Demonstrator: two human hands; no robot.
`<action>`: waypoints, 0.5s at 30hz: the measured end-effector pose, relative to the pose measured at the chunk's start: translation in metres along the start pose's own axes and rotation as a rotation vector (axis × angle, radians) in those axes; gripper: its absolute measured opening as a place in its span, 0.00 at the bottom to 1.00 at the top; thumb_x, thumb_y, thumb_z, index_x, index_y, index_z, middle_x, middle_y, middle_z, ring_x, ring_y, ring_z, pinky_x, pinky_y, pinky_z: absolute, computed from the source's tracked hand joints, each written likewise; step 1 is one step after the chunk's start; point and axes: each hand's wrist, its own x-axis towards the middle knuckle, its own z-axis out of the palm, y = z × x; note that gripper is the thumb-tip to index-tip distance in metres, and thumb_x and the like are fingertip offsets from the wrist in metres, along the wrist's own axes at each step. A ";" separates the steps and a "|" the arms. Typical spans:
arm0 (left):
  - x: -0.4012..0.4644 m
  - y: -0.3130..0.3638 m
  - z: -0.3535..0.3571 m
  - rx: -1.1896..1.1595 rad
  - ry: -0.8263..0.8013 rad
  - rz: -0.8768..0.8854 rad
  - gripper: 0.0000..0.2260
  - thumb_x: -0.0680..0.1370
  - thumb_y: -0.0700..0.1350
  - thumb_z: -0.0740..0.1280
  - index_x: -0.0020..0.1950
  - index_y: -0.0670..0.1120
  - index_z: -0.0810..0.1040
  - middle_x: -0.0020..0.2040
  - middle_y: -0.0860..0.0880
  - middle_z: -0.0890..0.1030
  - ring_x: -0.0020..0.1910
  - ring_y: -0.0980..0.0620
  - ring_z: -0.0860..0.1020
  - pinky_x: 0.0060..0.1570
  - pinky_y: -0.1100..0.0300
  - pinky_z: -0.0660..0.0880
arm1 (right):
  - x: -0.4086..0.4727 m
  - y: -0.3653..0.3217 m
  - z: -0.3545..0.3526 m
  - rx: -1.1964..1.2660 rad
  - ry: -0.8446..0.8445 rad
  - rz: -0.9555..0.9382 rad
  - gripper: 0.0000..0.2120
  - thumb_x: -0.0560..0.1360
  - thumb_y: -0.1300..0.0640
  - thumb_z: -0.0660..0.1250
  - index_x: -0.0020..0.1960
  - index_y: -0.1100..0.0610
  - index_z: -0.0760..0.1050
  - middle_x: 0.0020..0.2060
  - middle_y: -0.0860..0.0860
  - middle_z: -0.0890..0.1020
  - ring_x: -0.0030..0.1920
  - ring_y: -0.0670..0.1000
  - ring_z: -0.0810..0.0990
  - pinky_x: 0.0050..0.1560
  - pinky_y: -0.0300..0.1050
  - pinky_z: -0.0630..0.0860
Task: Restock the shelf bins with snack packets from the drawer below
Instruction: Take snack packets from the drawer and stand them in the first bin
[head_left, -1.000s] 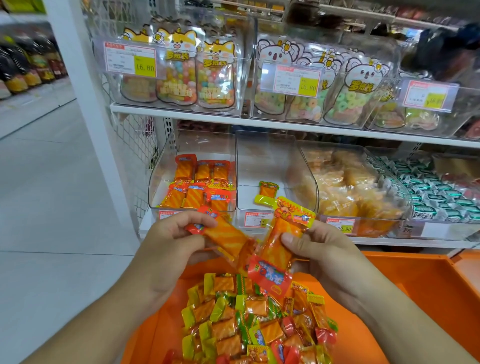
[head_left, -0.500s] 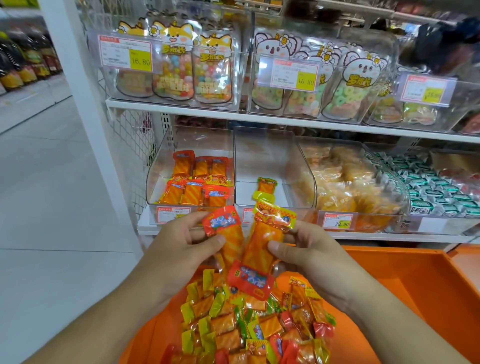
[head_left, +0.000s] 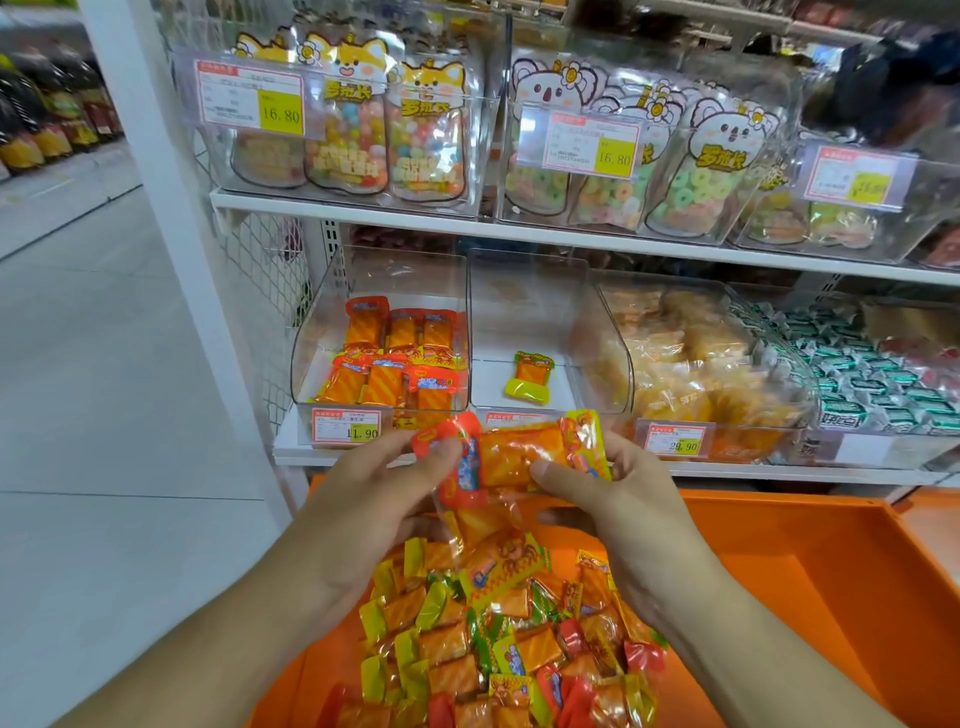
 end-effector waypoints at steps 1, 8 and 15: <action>-0.001 0.000 0.000 0.051 0.022 0.026 0.15 0.76 0.51 0.74 0.62 0.52 0.82 0.51 0.46 0.88 0.50 0.42 0.86 0.54 0.39 0.82 | -0.001 0.001 0.003 -0.052 -0.004 -0.007 0.12 0.73 0.65 0.77 0.55 0.60 0.83 0.43 0.55 0.88 0.42 0.54 0.87 0.38 0.42 0.81; -0.002 -0.001 0.002 0.159 0.066 0.059 0.15 0.77 0.45 0.75 0.62 0.55 0.81 0.49 0.53 0.88 0.50 0.43 0.87 0.53 0.34 0.81 | -0.002 -0.005 -0.001 -0.642 -0.046 -0.265 0.24 0.71 0.55 0.81 0.61 0.37 0.77 0.52 0.30 0.81 0.52 0.34 0.81 0.50 0.32 0.78; -0.001 0.000 0.003 0.024 0.098 0.055 0.13 0.77 0.48 0.72 0.62 0.50 0.83 0.52 0.47 0.88 0.52 0.44 0.87 0.57 0.34 0.81 | -0.002 0.009 0.000 -0.711 -0.010 -0.261 0.17 0.66 0.49 0.83 0.39 0.48 0.74 0.33 0.42 0.73 0.33 0.42 0.69 0.35 0.36 0.69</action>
